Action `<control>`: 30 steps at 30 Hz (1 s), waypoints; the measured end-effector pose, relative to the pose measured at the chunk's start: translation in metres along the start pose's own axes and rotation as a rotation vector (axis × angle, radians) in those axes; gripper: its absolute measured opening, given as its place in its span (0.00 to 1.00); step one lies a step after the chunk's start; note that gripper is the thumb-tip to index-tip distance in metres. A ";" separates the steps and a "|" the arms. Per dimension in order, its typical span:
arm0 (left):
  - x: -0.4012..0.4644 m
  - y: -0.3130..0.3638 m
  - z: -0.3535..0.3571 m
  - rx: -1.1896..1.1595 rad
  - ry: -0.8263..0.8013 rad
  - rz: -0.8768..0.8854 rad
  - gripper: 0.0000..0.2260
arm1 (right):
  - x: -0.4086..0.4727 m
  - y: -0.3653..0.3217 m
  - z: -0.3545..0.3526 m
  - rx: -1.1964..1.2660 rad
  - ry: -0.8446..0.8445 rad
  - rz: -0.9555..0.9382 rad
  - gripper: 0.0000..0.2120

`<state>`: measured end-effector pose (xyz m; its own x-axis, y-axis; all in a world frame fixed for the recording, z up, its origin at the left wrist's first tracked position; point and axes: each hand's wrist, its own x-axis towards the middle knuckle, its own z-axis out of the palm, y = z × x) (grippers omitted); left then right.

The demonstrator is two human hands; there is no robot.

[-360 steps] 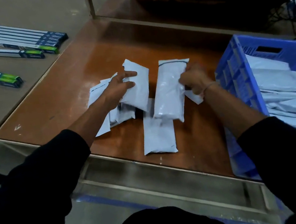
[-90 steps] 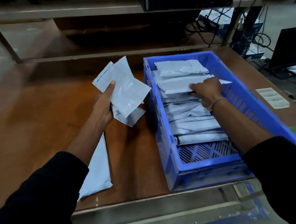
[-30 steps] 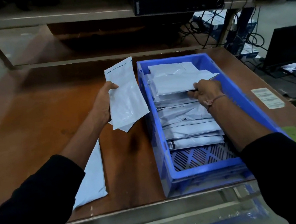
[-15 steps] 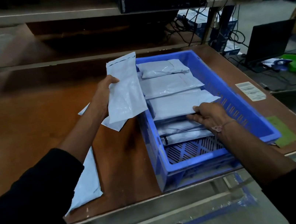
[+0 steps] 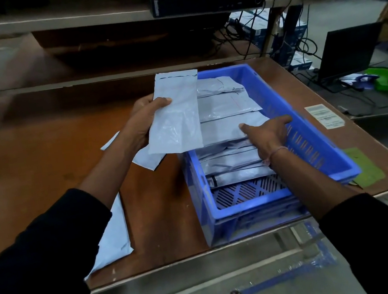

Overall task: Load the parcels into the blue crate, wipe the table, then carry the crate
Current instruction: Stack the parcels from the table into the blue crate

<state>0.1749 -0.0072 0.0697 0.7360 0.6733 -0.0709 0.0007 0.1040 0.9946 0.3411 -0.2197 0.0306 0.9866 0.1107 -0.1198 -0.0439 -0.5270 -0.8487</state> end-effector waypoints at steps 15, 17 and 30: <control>0.018 0.002 0.008 0.184 -0.186 -0.047 0.17 | 0.027 -0.021 0.012 -0.277 -0.192 -0.724 0.12; 0.021 0.009 0.012 0.258 -0.279 -0.078 0.16 | 0.027 -0.037 0.004 -0.062 -0.185 -0.676 0.14; 0.077 0.027 0.063 1.106 -0.230 0.247 0.28 | 0.072 -0.048 0.000 0.421 -0.270 -0.131 0.16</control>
<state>0.2743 0.0014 0.0962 0.9043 0.4252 0.0374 0.3485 -0.7861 0.5104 0.4140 -0.1869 0.0625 0.9150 0.3956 -0.0796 -0.0366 -0.1153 -0.9927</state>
